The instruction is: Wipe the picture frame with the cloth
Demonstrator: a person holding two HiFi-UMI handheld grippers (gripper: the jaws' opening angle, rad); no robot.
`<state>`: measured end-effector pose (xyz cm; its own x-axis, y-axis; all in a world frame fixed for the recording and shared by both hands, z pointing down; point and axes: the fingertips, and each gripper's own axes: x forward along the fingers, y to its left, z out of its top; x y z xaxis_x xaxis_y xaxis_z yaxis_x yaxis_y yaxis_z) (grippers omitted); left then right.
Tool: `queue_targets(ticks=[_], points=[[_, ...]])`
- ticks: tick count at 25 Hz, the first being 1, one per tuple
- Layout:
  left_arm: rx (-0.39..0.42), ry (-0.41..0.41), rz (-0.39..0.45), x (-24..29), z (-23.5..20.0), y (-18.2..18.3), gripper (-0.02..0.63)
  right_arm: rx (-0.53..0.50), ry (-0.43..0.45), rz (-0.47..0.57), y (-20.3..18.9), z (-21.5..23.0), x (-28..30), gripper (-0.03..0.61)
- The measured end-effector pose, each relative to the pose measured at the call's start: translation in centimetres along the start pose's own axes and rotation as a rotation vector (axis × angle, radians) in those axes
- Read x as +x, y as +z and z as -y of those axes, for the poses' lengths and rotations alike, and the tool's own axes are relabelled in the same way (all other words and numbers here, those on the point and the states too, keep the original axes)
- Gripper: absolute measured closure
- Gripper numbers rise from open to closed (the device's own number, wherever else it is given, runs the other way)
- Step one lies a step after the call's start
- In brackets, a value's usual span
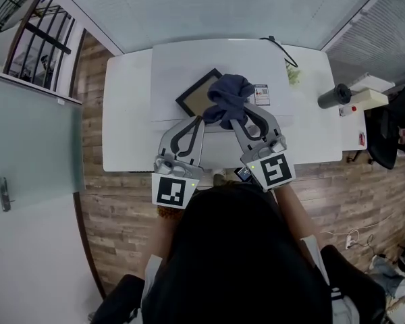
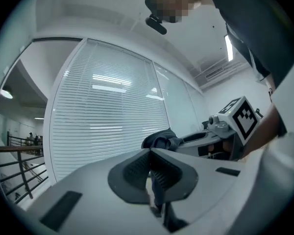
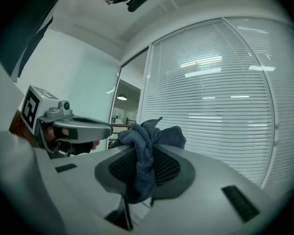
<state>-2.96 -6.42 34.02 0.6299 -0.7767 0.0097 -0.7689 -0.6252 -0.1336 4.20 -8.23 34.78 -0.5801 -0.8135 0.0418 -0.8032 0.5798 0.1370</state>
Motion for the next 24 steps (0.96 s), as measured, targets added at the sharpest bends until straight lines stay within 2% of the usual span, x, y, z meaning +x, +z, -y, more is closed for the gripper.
queue_targets(ticks=[5,12,18,24], points=[[-0.034,0.013,-0.023,0.0,0.1,-0.8,0.607,0.017,0.012,-0.004,-0.4,-0.8,0.0,0.512],[-0.072,-0.013,-0.035,0.1,0.2,-1.7,0.607,0.026,0.019,-0.023,-0.9,-0.8,-0.1,0.512],[-0.072,-0.011,-0.067,-0.3,0.3,-2.5,0.608,0.044,0.017,-0.032,-1.4,-0.7,-0.2,0.512],[-0.065,0.000,-0.068,-1.2,-0.1,-2.9,0.607,0.012,-0.007,-0.048,-2.3,1.4,0.0,0.512]])
